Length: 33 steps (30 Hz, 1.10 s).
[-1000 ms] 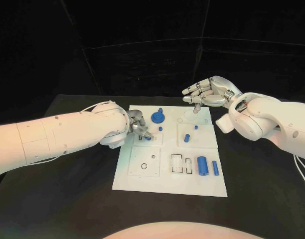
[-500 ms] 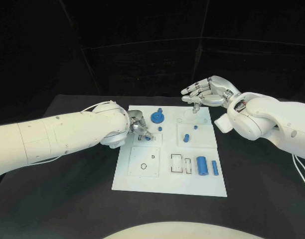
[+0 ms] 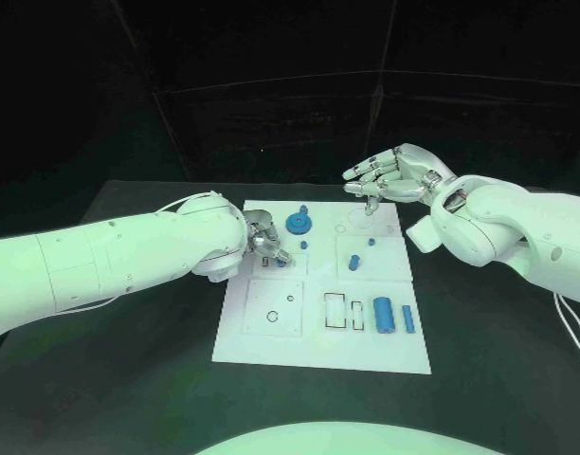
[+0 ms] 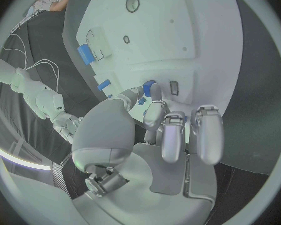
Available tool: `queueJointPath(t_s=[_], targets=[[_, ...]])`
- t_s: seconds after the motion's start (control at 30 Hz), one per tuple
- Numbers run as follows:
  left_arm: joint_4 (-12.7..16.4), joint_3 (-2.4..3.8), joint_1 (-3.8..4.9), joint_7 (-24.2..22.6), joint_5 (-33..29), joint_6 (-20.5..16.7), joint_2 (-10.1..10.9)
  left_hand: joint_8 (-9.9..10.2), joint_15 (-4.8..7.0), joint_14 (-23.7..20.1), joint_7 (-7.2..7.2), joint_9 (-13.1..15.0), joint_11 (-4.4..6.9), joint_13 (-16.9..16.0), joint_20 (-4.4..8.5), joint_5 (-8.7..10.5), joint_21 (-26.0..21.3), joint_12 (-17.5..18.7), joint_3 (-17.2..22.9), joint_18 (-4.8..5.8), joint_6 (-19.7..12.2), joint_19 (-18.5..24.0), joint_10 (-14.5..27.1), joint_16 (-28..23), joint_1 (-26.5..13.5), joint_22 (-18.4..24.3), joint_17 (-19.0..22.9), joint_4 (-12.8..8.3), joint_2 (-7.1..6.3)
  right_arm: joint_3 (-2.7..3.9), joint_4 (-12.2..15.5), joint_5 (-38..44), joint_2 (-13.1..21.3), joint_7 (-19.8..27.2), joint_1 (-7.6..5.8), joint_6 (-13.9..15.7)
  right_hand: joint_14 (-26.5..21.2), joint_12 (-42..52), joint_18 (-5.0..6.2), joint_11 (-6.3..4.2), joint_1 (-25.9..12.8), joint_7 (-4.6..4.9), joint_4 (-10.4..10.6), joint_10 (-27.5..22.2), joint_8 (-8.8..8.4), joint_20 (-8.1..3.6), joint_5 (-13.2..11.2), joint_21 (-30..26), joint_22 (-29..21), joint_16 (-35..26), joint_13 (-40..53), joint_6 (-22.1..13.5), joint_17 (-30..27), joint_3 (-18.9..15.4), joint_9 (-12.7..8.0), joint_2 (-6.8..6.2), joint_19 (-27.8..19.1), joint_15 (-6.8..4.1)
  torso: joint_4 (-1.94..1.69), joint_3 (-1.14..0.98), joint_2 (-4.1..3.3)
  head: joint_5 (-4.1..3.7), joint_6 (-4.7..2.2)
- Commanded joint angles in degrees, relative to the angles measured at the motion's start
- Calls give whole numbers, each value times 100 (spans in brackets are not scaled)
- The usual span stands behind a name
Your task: Assemble the parts on the task board
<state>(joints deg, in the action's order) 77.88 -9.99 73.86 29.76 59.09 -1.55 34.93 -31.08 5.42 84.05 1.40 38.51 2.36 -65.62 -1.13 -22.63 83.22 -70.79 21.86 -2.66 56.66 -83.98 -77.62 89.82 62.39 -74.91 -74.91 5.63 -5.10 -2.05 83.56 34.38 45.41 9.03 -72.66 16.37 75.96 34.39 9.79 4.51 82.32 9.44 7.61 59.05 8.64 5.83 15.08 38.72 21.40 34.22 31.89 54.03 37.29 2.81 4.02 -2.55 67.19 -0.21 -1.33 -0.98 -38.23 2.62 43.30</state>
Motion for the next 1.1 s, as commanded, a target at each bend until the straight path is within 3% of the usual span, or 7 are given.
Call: queueJointPath(t_s=[0.03,0.27,0.33,0.57,0.67,0.8,1.1], targets=[[-14,3,7,0,27,85,-13,25,27,595,-2,-10,14,-12,47,-9,10,-25,-55,45,48,-221,-39,18,-40,-518,-1509,20,11,3,4,5,-6,26,-10,3,1,39,70,3,-66,3,37,-60,26,7,30,-28,-9,-30,-9,-44,11,0,7,15,46,28,0,1,1,-5,6],[-17,3,8,7,26,86,4,44,21,595,7,-23,7,-5,39,81,-3,-12,-484,43,78,-217,-25,18,-192,-511,-1509,251,-51,3,-5,5,-5,21,-10,5,0,75,69,8,-131,4,93,-76,43,12,44,-57,-26,-35,-20,-60,27,-28,7,12,61,33,-6,5,-1,-16,8],[1,4,7,9,27,70,22,51,16,595,11,-29,1,6,36,603,-8,-2,-705,42,94,-216,-17,18,-267,-510,-1509,378,-75,3,-7,5,-2,20,-10,6,-1,88,69,9,-153,4,112,-82,48,13,45,-67,-31,-37,-23,-66,32,-42,7,6,66,35,-5,8,-2,-29,-8],[114,8,17,11,27,-23,138,76,11,595,20,-45,-7,-4,32,1329,-2,-5,-1162,45,113,-225,-15,18,-192,-534,-1509,654,-25,3,-16,5,4,13,-10,-1,-10,177,69,18,-284,5,219,-122,84,24,203,-136,-70,-56,-38,-108,60,-170,8,-69,93,45,-3,7,1,-18,15],[166,13,24,10,27,-98,191,73,12,595,15,-42,-7,-13,30,1886,4,-12,-1453,48,127,-231,-19,18,-178,-552,-1509,858,-50,2,-46,5,-8,14,-9,0,-12,211,68,24,-348,8,276,-135,100,29,214,-163,-84,-64,-43,-120,70,-227,9,-76,103,51,-8,9,2,-21,7],[244,42,28,11,28,-186,256,69,13,595,15,-37,-4,-19,36,1974,0,-15,-1680,46,130,-231,-21,18,-142,-553,-1509,1016,-65,2,-92,5,-18,14,-9,8,-9,302,69,32,-493,10,414,-153,133,39,-101,-211,-112,-75,-37,-142,90,-364,12,-45,130,60,-21,15,4,-26,-12],[327,465,66,-2,-178,-87,427,139,-10,595,66,-55,-43,353,24,1971,-138,305,-1884,6,-17,-158,225,18,60,-376,-1509,1077,34,2,-184,5,-36,24,-8,17,-11,358,69,36,-536,12,482,-183,158,44,-146,-245,-130,-86,-36,-158,103,-449,14,-20,146,64,7,8,8,5,-41]])
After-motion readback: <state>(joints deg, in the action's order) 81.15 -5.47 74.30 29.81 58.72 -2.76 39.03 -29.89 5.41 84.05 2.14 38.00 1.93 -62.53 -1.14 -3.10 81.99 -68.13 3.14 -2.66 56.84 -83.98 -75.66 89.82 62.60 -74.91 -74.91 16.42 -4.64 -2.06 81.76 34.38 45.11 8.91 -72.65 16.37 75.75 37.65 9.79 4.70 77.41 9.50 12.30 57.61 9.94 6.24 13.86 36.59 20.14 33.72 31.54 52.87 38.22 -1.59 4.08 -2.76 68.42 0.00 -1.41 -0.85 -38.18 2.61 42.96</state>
